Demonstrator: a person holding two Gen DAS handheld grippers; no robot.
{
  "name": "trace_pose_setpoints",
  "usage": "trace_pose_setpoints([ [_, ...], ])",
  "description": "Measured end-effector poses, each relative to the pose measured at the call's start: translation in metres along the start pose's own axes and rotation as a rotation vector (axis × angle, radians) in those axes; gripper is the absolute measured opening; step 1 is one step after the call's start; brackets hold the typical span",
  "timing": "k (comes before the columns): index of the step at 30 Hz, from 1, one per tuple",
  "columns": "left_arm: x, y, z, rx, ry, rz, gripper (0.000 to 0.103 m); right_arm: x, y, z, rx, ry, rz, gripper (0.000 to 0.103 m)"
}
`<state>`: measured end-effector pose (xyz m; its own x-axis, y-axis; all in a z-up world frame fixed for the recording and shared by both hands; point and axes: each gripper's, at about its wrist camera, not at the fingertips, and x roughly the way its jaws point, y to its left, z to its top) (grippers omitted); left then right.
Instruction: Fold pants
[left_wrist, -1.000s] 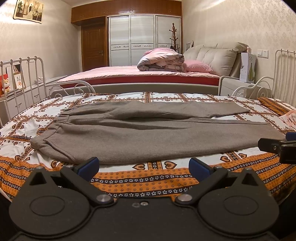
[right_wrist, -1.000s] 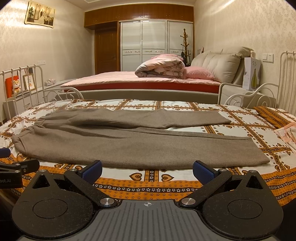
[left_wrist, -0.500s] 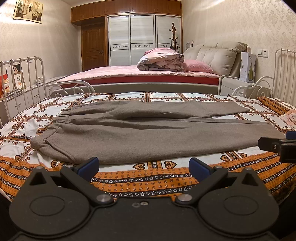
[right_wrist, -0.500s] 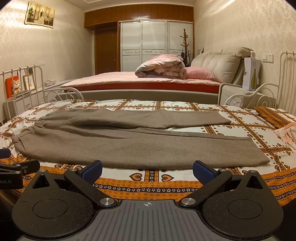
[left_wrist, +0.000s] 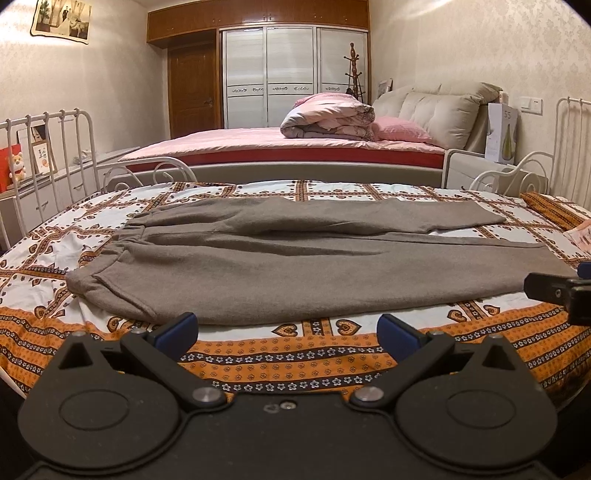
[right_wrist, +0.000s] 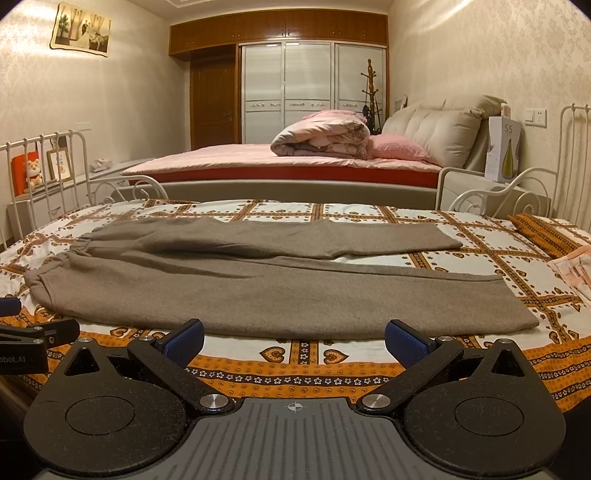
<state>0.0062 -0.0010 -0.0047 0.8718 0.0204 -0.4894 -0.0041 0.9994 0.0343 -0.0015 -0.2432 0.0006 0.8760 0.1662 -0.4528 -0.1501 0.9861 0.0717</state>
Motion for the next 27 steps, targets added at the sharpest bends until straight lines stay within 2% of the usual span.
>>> trace_pose_setpoints([
  [5, 0.006, 0.022, 0.022, -0.023, 0.003, 0.013, 0.097, -0.002, 0.003, 0.021, -0.006, -0.039, 0.086, 0.103],
  [7, 0.018, 0.036, 0.034, -0.026, 0.011, 0.052, 0.097, 0.005, 0.005, 0.035, -0.018, -0.048, 0.134, 0.103],
  [9, 0.035, 0.055, 0.048, -0.020, 0.023, 0.113, 0.097, 0.024, 0.010, 0.054, -0.057, -0.034, 0.161, 0.103],
  [11, 0.051, 0.078, 0.061, -0.032, 0.031, 0.095, 0.097, 0.045, 0.012, 0.069, -0.083, -0.018, 0.188, 0.103],
  [14, 0.079, 0.115, 0.080, -0.062, 0.051, 0.106, 0.097, 0.084, 0.012, 0.093, -0.100, -0.004, 0.223, 0.103],
  [18, 0.128, 0.157, 0.107, 0.008, 0.087, 0.124, 0.097, 0.136, 0.010, 0.123, -0.111, 0.009, 0.247, 0.103],
  [20, 0.156, 0.178, 0.118, 0.018, 0.108, 0.148, 0.092, 0.167, 0.011, 0.136, -0.121, 0.025, 0.244, 0.103],
  [22, 0.189, 0.202, 0.127, 0.010, 0.139, 0.166, 0.080, 0.202, 0.013, 0.149, -0.131, 0.050, 0.255, 0.103],
  [23, 0.206, 0.214, 0.132, -0.005, 0.152, 0.167, 0.078, 0.222, 0.016, 0.155, -0.142, 0.060, 0.265, 0.103],
  [24, 0.224, 0.228, 0.136, -0.023, 0.164, 0.141, 0.075, 0.240, 0.019, 0.160, -0.151, 0.069, 0.273, 0.103],
  [25, 0.240, 0.239, 0.140, -0.030, 0.180, 0.129, 0.067, 0.257, 0.021, 0.164, -0.156, 0.077, 0.286, 0.103],
  [26, 0.256, 0.249, 0.142, -0.036, 0.199, 0.124, 0.065, 0.273, 0.025, 0.169, -0.162, 0.082, 0.302, 0.102],
  [27, 0.274, 0.259, 0.144, -0.044, 0.217, 0.120, 0.061, 0.293, 0.031, 0.174, -0.172, 0.087, 0.315, 0.097],
])
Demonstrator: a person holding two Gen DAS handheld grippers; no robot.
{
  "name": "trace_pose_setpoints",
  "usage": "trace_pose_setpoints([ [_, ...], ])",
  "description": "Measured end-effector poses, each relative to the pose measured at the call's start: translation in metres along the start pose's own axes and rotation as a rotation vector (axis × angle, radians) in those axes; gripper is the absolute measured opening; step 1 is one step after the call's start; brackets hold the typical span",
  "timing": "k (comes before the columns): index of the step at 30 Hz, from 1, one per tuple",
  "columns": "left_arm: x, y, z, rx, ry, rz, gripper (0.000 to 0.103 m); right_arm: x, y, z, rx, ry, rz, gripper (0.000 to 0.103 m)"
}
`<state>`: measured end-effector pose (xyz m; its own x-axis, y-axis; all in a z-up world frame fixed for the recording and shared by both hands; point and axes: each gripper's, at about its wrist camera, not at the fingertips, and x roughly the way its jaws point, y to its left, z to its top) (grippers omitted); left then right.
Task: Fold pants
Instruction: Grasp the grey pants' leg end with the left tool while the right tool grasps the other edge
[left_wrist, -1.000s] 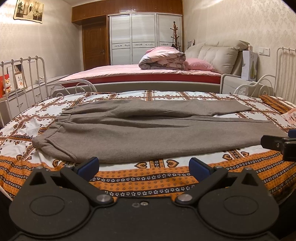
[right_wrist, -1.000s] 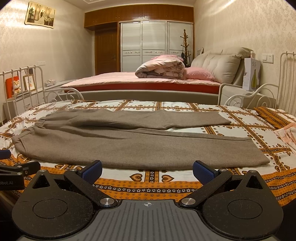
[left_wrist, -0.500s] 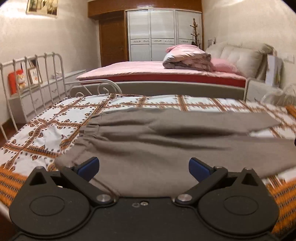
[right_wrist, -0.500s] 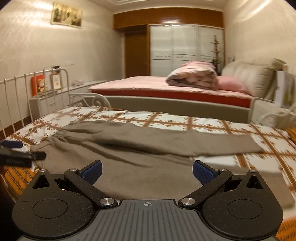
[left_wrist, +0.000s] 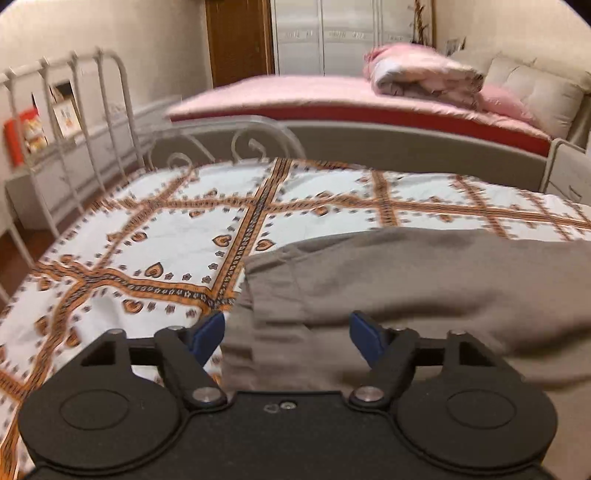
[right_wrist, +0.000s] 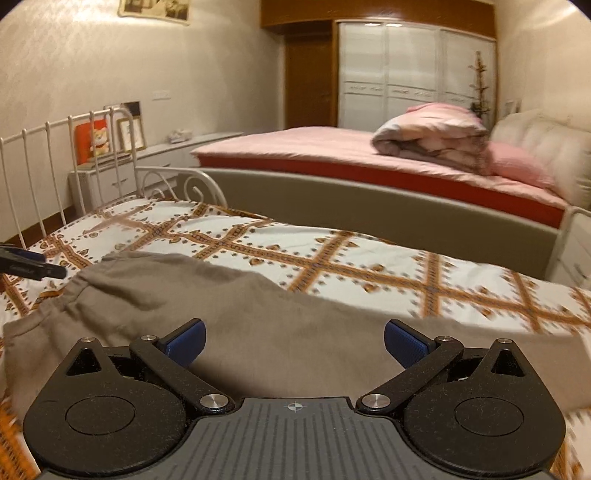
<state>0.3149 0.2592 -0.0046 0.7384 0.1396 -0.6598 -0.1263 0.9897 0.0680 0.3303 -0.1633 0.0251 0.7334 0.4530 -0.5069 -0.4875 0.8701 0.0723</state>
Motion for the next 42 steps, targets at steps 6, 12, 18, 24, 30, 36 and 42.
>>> trace_pose_setpoints([
  [6, 0.078, 0.023, 0.023, 0.035, 0.075, 0.013, 0.061, 0.103, -0.009, 0.024, -0.032, 0.076, 0.051, 0.086],
  [12, 0.116, 0.032, 0.030, 0.012, 0.097, -0.060, 0.069, 0.180, -0.013, 0.027, -0.103, 0.164, 0.088, 0.077],
  [18, 0.142, 0.035, 0.038, -0.009, 0.125, -0.183, 0.071, 0.216, -0.019, 0.024, -0.121, 0.227, 0.148, 0.067],
  [24, 0.155, 0.043, 0.045, 0.003, 0.140, -0.238, 0.074, 0.244, -0.025, 0.026, -0.179, 0.295, 0.196, 0.067],
  [30, 0.153, 0.037, 0.047, 0.010, 0.079, -0.294, 0.019, 0.243, -0.021, 0.030, -0.207, 0.341, 0.261, 0.008],
  [36, 0.109, 0.033, 0.053, 0.101, -0.066, -0.295, 0.015, 0.185, -0.014, 0.050, -0.225, 0.228, 0.243, 0.006],
  [42, 0.035, 0.043, 0.053, 0.193, -0.220, -0.362, 0.015, 0.086, 0.020, 0.059, -0.351, 0.122, 0.217, 0.006],
])
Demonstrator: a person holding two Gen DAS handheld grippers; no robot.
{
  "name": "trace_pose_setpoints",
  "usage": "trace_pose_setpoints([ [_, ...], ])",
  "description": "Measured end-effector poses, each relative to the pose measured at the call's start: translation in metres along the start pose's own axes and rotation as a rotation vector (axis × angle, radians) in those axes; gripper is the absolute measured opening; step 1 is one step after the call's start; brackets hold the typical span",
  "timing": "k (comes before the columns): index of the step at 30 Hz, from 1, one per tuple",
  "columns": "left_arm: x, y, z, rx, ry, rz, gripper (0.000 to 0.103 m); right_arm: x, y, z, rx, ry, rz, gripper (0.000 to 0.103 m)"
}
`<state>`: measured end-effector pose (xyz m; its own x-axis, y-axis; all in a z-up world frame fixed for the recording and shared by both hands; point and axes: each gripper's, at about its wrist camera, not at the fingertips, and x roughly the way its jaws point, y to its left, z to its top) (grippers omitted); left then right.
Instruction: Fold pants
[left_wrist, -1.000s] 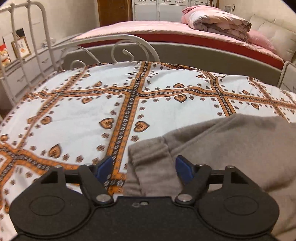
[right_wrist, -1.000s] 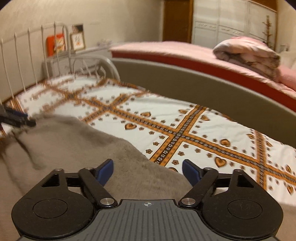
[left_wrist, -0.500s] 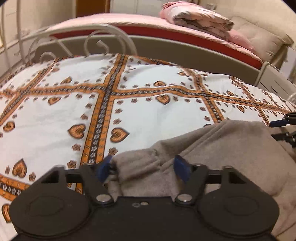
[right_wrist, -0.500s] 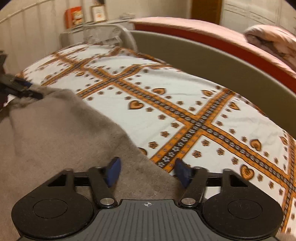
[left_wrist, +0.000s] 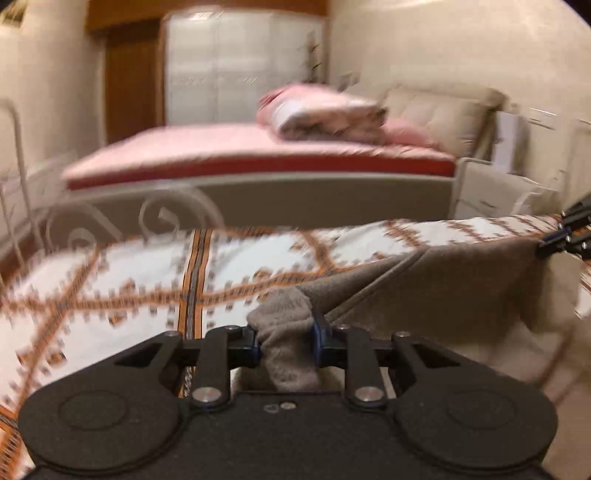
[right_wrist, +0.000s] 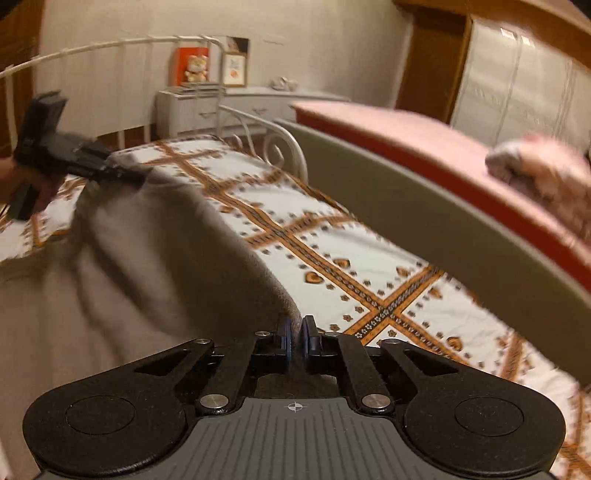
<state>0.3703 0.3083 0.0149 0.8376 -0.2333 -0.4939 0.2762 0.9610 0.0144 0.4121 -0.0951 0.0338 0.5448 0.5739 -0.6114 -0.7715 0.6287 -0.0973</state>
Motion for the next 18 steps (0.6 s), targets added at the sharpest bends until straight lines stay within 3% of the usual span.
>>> trace_pose_setpoints([
  [6, -0.050, -0.037, -0.017, 0.097, -0.009, -0.034, 0.015, -0.062, 0.062, -0.029, -0.064, 0.002, -0.026, 0.004],
  [8, -0.064, -0.049, -0.033, 0.112, 0.006, -0.015, 0.021, -0.076, 0.082, -0.044, -0.074, 0.011, -0.025, 0.004],
  [10, -0.072, -0.063, -0.049, 0.126, 0.039, 0.038, 0.038, -0.088, 0.104, -0.065, -0.086, 0.005, -0.045, 0.005],
  [11, -0.075, -0.069, -0.057, 0.099, 0.065, 0.084, 0.047, -0.091, 0.115, -0.075, -0.097, 0.006, -0.049, 0.006],
  [12, -0.077, -0.072, -0.062, 0.062, 0.090, 0.120, 0.063, -0.093, 0.127, -0.087, -0.118, 0.014, -0.054, 0.009],
  [13, -0.079, -0.074, -0.068, 0.032, 0.119, 0.138, 0.069, -0.093, 0.139, -0.100, -0.136, 0.036, -0.065, 0.011],
  [15, -0.086, -0.077, -0.079, -0.032, 0.164, 0.173, 0.075, -0.097, 0.148, -0.118, -0.090, 0.057, -0.066, 0.011],
  [18, -0.102, -0.073, -0.086, -0.139, 0.183, 0.207, 0.076, -0.115, 0.142, -0.132, 0.046, 0.024, -0.059, 0.011],
])
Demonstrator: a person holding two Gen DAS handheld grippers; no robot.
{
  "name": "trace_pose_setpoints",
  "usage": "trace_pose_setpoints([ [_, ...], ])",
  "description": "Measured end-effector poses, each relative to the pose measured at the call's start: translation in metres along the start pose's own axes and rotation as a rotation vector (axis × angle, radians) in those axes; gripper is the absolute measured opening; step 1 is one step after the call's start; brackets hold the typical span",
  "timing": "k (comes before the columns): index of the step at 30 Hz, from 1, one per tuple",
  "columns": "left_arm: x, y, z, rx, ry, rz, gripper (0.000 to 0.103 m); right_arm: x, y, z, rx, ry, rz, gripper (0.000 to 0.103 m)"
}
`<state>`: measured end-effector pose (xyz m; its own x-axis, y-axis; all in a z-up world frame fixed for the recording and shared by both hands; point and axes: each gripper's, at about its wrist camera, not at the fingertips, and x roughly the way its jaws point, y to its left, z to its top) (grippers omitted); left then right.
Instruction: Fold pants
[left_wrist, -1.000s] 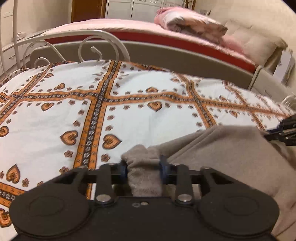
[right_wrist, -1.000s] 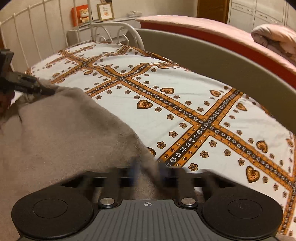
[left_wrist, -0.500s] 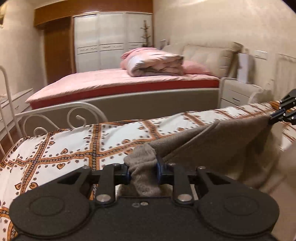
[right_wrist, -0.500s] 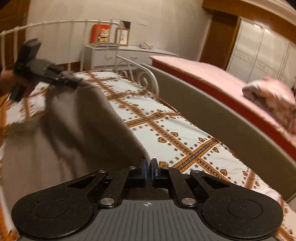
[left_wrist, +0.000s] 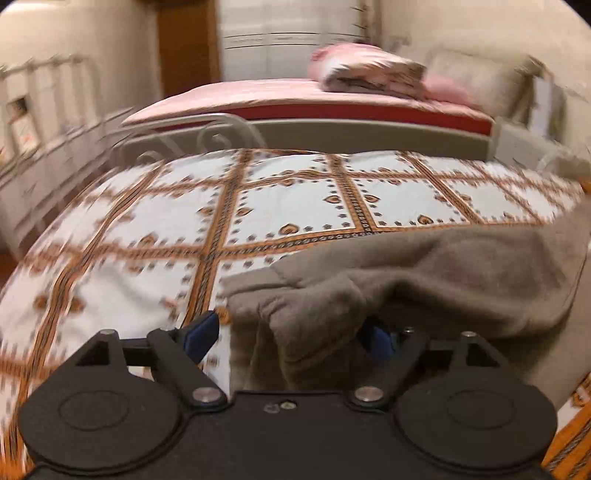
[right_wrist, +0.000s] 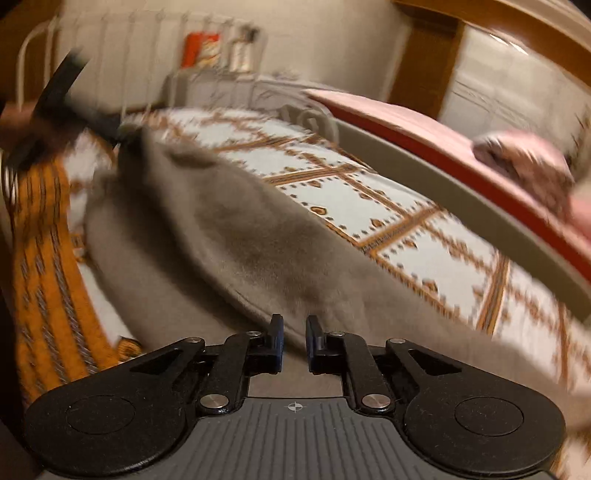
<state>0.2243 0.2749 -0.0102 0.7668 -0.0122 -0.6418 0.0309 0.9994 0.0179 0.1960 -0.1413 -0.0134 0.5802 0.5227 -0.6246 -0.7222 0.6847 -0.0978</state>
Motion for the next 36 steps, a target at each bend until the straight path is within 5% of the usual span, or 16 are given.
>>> trace_pose_setpoints([
  [10, -0.056, 0.013, -0.029, -0.492, 0.022, -0.116, 0.070, -0.029, -0.018, -0.013, 0.314, -0.062, 0.017, 0.013],
  [14, -0.051, 0.015, -0.045, -0.629, 0.034, -0.186, 0.067, -0.028, -0.025, -0.019, 0.414, -0.068, 0.025, 0.040],
  [16, -0.041, 0.018, -0.055, -0.712, 0.044, -0.223, 0.059, -0.024, -0.033, -0.023, 0.490, -0.072, 0.038, 0.043],
  [24, -0.011, 0.016, -0.065, -0.806, 0.070, -0.279, 0.050, 0.006, -0.075, -0.042, 0.871, -0.030, 0.115, 0.043],
  [30, -0.003, 0.030, -0.065, -0.850, 0.027, -0.248, 0.028, 0.042, -0.115, -0.067, 1.228, -0.054, 0.212, 0.043],
  [32, 0.003, 0.033, -0.063, -0.849, 0.021, -0.251, 0.024, 0.050, -0.127, -0.069, 1.312, -0.068, 0.236, 0.035],
  [33, 0.007, 0.033, -0.060, -0.833, 0.019, -0.247, 0.021, 0.052, -0.130, -0.067, 1.317, -0.060, 0.229, 0.004],
  [36, 0.006, 0.038, -0.042, -0.806, -0.057, -0.295, 0.019, 0.041, -0.134, -0.049, 1.203, -0.069, 0.193, 0.005],
])
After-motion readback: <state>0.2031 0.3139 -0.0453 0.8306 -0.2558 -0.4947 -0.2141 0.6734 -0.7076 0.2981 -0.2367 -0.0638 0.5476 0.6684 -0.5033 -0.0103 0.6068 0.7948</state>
